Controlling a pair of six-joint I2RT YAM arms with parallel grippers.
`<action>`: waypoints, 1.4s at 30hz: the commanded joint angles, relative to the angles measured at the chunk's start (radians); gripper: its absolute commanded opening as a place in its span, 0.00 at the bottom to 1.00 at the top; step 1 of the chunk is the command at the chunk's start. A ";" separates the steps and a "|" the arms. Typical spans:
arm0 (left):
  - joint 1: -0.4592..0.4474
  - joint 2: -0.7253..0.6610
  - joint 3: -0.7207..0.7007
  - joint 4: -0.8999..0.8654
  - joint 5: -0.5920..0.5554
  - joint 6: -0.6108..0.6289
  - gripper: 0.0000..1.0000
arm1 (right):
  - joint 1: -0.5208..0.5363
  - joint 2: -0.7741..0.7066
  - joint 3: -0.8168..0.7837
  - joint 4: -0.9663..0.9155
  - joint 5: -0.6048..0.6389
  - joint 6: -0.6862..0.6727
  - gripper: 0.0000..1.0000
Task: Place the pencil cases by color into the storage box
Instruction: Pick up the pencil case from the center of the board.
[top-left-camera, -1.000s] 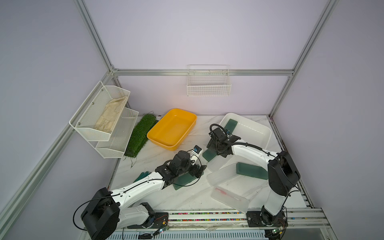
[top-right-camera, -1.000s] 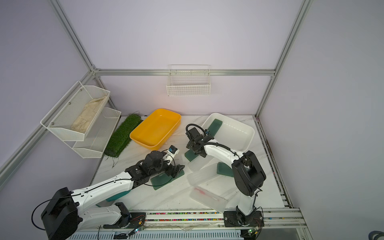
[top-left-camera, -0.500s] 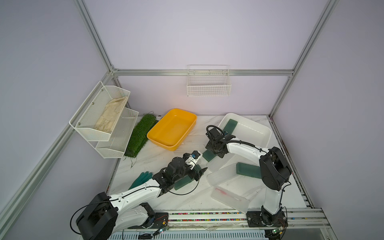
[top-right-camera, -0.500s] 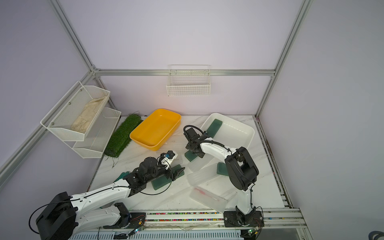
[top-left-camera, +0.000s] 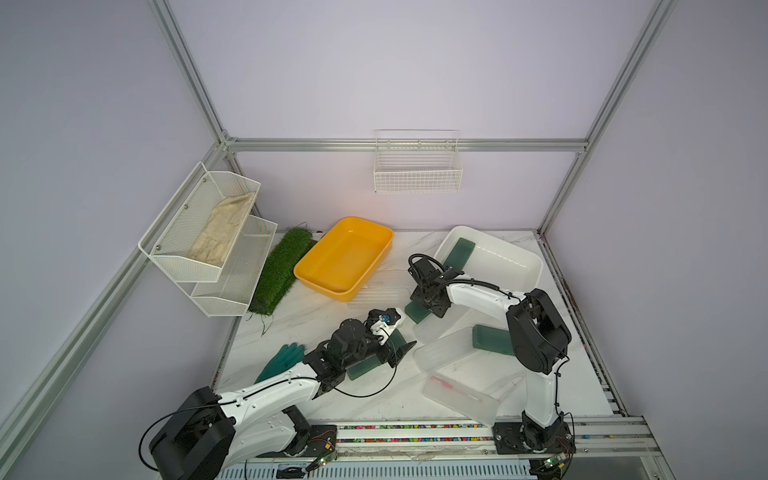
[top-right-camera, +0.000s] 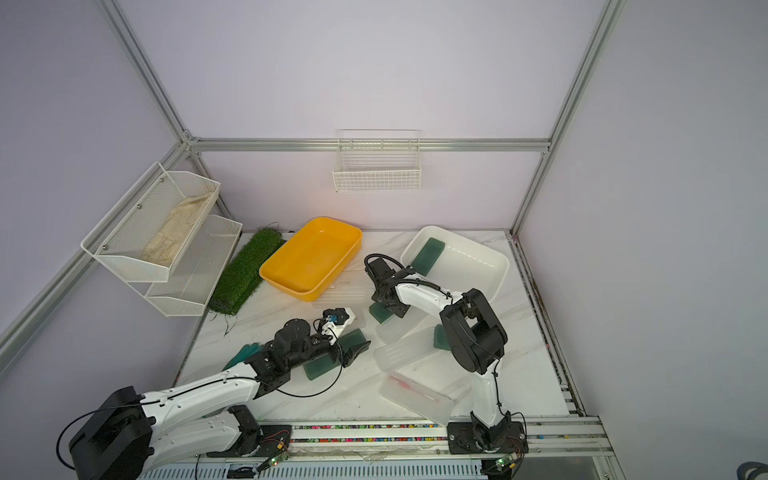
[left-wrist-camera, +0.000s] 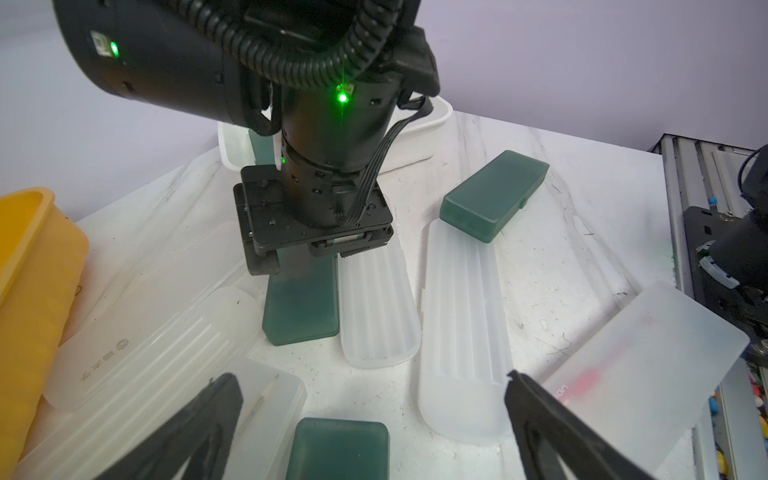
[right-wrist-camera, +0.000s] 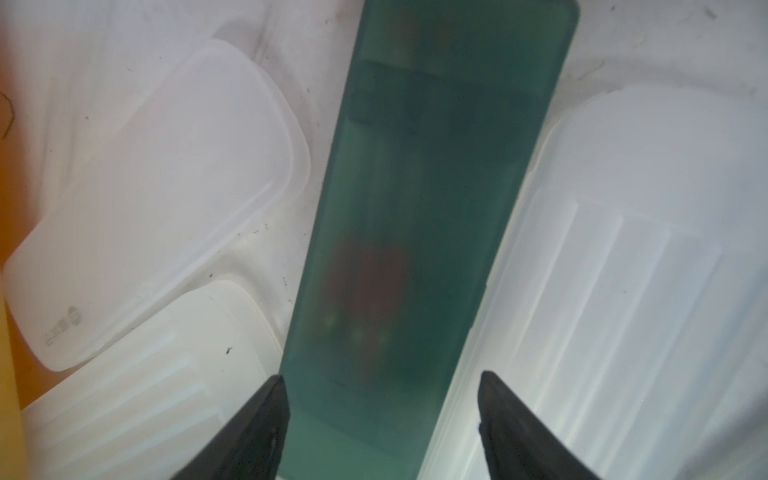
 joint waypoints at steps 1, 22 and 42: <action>-0.005 0.011 -0.009 0.050 0.033 0.016 1.00 | -0.010 0.024 0.034 -0.028 -0.002 0.040 0.73; -0.004 -0.018 -0.023 0.071 0.009 -0.019 1.00 | -0.062 0.085 0.098 -0.058 0.012 0.022 0.73; -0.004 -0.032 -0.028 0.067 -0.002 -0.029 1.00 | -0.075 0.192 0.187 -0.097 0.009 -0.006 0.78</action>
